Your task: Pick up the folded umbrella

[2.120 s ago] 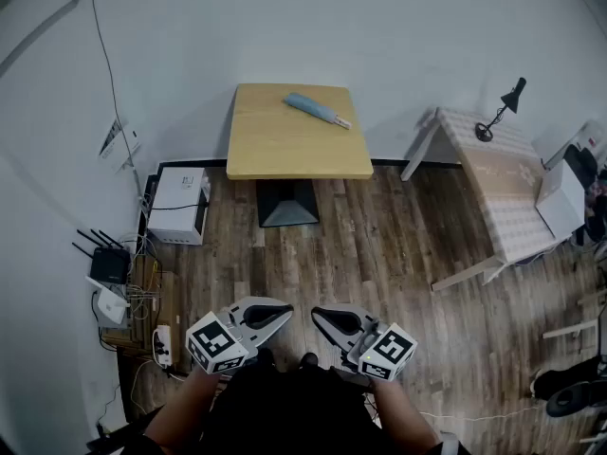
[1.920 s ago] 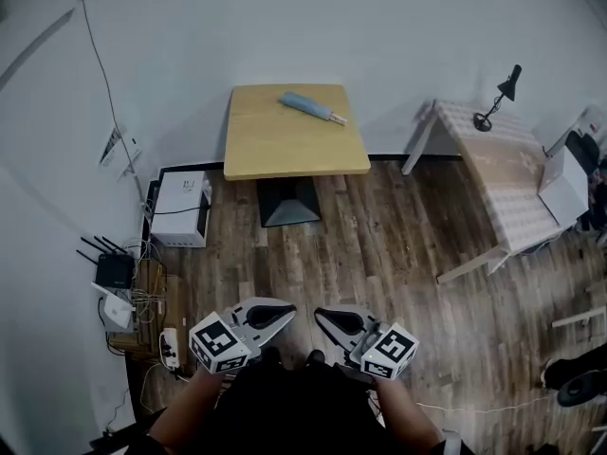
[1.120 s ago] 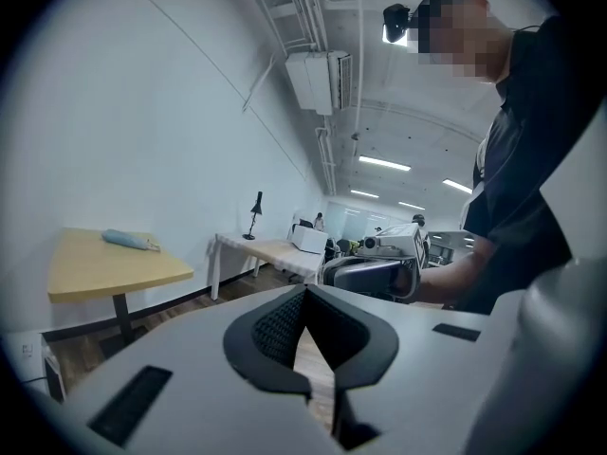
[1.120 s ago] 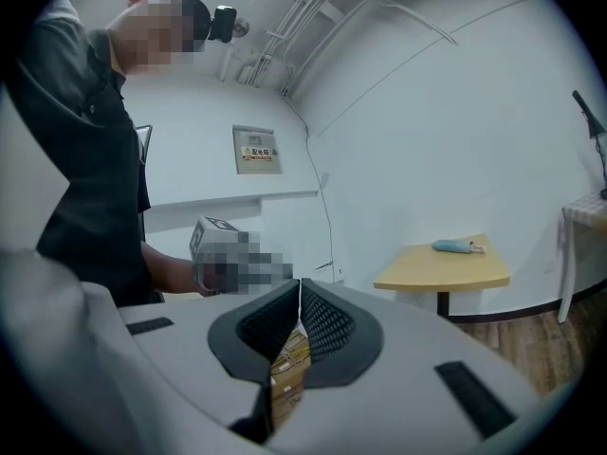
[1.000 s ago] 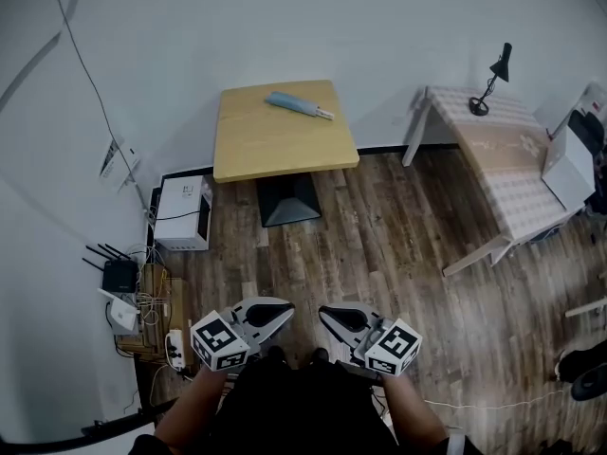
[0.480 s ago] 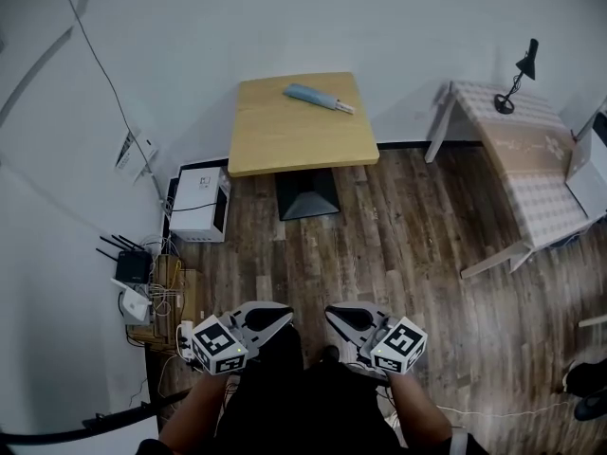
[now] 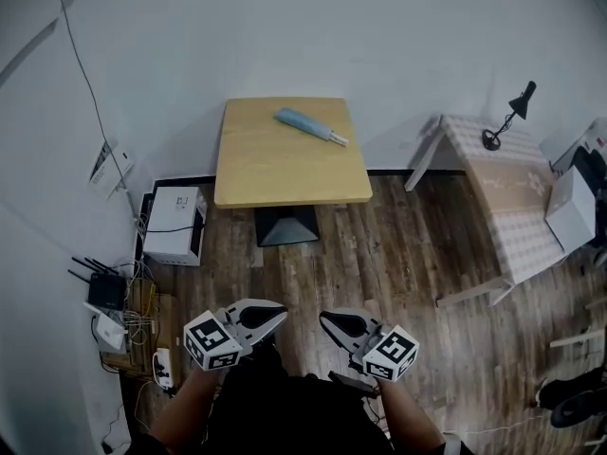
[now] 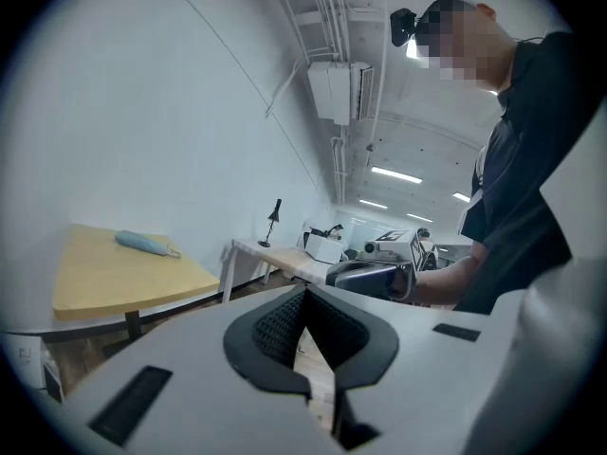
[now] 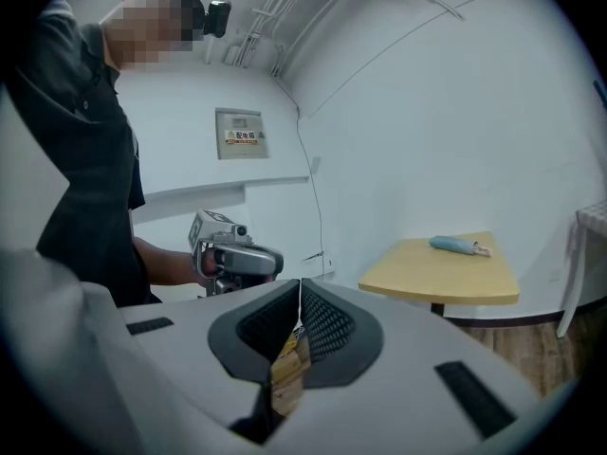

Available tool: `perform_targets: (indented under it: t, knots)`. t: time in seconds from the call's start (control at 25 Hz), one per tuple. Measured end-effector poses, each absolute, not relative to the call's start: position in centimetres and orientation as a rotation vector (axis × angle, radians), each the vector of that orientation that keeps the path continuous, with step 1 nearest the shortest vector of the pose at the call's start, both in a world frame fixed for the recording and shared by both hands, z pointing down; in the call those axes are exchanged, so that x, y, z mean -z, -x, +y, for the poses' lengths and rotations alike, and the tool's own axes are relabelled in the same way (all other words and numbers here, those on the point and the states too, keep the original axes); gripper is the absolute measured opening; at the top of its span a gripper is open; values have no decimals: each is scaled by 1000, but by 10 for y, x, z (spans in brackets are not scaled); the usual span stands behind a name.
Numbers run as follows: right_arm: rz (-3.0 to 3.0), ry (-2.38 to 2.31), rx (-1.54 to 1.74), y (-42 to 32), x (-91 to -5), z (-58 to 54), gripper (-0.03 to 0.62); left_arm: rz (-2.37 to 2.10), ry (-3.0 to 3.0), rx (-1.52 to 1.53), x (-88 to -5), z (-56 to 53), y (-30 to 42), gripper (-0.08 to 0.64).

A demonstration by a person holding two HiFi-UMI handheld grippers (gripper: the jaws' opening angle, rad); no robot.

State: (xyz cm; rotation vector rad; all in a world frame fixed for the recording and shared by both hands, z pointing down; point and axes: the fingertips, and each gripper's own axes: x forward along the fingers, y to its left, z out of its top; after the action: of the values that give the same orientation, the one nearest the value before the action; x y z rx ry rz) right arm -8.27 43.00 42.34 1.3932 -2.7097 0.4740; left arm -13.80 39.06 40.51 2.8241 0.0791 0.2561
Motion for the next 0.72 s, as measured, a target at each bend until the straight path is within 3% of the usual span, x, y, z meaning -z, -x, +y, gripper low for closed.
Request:
perform_targets:
  t: [0.72]
  knots:
    - [-2582, -1540, -517, 80, -414, 273, 20, 236, -2737, -134, -407, 223, 136, 11]
